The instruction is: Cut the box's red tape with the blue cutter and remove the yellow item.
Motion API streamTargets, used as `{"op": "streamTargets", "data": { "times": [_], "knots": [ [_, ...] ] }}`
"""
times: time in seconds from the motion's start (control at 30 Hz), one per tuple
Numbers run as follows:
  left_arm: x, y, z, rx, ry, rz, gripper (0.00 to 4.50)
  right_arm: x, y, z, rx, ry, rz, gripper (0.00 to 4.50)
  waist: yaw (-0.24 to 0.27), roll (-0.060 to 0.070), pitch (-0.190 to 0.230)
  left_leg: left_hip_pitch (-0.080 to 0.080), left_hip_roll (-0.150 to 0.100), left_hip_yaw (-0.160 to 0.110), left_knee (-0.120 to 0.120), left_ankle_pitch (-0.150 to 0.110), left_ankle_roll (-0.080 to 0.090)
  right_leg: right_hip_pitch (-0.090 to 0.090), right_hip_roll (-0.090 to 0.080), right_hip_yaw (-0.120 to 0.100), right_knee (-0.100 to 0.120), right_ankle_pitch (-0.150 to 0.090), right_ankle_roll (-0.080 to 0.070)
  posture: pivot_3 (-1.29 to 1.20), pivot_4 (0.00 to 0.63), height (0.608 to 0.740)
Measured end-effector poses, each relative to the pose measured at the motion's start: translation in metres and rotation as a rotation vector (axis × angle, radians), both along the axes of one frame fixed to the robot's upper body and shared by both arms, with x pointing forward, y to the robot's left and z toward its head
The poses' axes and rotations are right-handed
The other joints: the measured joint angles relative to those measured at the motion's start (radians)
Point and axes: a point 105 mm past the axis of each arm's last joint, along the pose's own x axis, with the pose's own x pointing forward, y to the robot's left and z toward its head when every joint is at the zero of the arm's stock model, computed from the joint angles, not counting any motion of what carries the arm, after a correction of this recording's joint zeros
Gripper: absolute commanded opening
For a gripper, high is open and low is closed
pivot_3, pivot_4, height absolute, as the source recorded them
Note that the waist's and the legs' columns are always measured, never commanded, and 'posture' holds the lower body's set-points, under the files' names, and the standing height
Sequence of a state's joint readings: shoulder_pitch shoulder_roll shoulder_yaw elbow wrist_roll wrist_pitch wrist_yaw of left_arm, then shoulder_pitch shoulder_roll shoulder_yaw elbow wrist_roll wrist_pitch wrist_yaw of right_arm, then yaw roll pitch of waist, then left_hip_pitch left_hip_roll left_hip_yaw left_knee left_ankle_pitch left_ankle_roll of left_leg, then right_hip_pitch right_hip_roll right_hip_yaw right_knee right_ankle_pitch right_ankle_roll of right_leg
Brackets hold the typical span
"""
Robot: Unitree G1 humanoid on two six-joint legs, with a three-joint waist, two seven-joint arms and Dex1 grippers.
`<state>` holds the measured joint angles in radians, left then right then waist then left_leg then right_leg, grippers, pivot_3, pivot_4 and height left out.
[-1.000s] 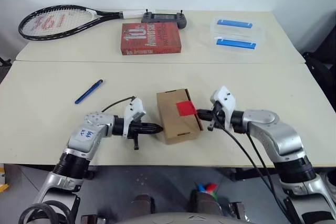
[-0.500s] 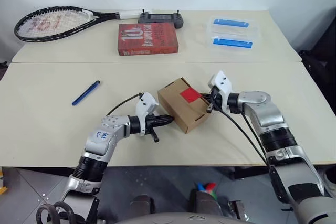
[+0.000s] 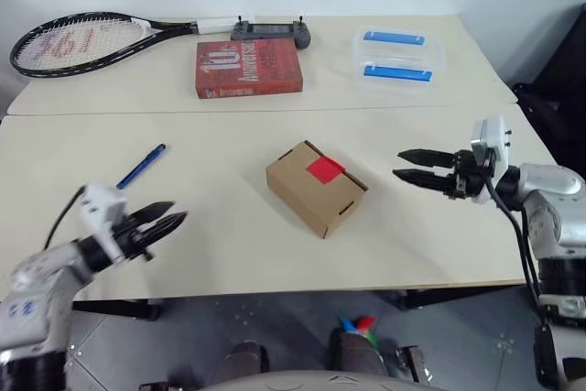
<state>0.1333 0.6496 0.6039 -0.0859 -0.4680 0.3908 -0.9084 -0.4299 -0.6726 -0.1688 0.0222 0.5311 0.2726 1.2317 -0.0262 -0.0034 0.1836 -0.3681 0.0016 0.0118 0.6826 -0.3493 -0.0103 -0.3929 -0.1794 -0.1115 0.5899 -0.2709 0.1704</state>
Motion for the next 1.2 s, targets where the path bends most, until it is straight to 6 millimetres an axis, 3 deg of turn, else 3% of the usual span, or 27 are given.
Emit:
{"op": "streamTargets", "data": {
  "times": [0.1, 0.17, 0.33, 0.47, 0.53, 0.73, 0.87, 1.07, 1.2],
  "knots": [
    [-0.030, 0.062, 0.004, 0.026, -0.027, 0.245, 3.94, -0.019, 0.018, -0.003, 0.105, -0.078, 0.009, 4.04, 0.004, 0.000, 0.000, 0.001, 0.000, 0.000, 0.000, 0.000, 0.000, 0.000, 0.000, 0.000, 0.001, 0.000, 0.000, 0.00, 0.150, 0.740],
    [-0.045, 0.086, 0.011, 0.028, -0.056, 0.355, 4.49, -0.029, 0.023, -0.010, 0.125, -0.079, 0.028, 4.50, 0.017, 0.000, 0.000, 0.000, -0.001, 0.000, 0.000, -0.001, 0.002, 0.000, -0.002, 0.001, 0.000, 0.000, 0.000, 0.00, 0.150, 0.740],
    [-0.077, 0.118, 0.001, -0.009, -0.027, 0.506, 4.49, -0.038, 0.022, -0.005, 0.192, -0.152, 0.019, 4.50, 0.030, -0.001, -0.001, 0.001, -0.002, 0.000, 0.001, -0.002, 0.002, 0.000, -0.002, 0.001, 0.001, 0.000, 0.000, 0.00, 0.150, 0.740],
    [-0.073, 0.117, 0.004, -0.037, -0.040, 0.499, 4.49, -0.042, 0.017, -0.004, 0.166, -0.173, 0.025, 4.50, 0.029, -0.001, -0.001, 0.000, -0.001, 0.000, 0.001, -0.002, 0.002, 0.000, -0.002, 0.001, 0.001, 0.000, 0.000, 0.00, 0.150, 0.740],
    [-0.058, 0.110, 0.012, -0.052, -0.060, 0.444, 4.49, -0.044, 0.011, 0.003, 0.142, -0.199, 0.020, 4.50, 0.034, -0.001, -0.001, 0.001, -0.001, 0.000, 0.001, -0.002, 0.002, 0.000, -0.002, 0.001, 0.001, 0.000, 0.000, 0.00, 0.150, 0.740],
    [0.043, 0.060, 0.059, 0.030, -0.148, 0.142, 4.49, -0.058, 0.002, 0.026, 0.037, -0.219, 0.096, 4.50, 0.051, -0.003, -0.002, 0.000, -0.001, 0.001, 0.001, -0.001, 0.002, 0.000, 0.000, 0.000, 0.001, 0.001, -0.001, 0.00, 0.150, 0.740],
    [0.094, 0.038, 0.057, 0.062, -0.101, 0.029, 4.49, -0.061, 0.003, 0.026, 0.031, -0.175, 0.114, 4.50, 0.036, -0.003, -0.002, 0.001, -0.001, 0.006, 0.000, -0.002, 0.003, -0.002, -0.001, -0.001, 0.001, 0.001, -0.001, 0.00, 0.150, 0.740],
    [0.117, 0.036, 0.019, 0.130, 0.085, 0.014, 4.49, -0.072, 0.009, 0.020, 0.020, -0.153, 0.095, 4.50, 0.015, -0.004, -0.002, 0.001, -0.001, 0.009, -0.001, -0.004, 0.005, -0.004, -0.003, -0.008, 0.001, 0.001, -0.001, 0.00, 0.150, 0.740],
    [0.125, 0.036, 0.013, 0.152, 0.109, 0.042, 4.49, -0.078, 0.008, 0.021, 0.017, -0.161, 0.050, 4.50, 0.024, -0.005, -0.002, 0.001, -0.001, 0.009, 0.001, -0.004, 0.005, -0.003, -0.003, -0.008, 0.001, 0.002, 0.000, 0.00, 0.150, 0.740]
  ]
}}
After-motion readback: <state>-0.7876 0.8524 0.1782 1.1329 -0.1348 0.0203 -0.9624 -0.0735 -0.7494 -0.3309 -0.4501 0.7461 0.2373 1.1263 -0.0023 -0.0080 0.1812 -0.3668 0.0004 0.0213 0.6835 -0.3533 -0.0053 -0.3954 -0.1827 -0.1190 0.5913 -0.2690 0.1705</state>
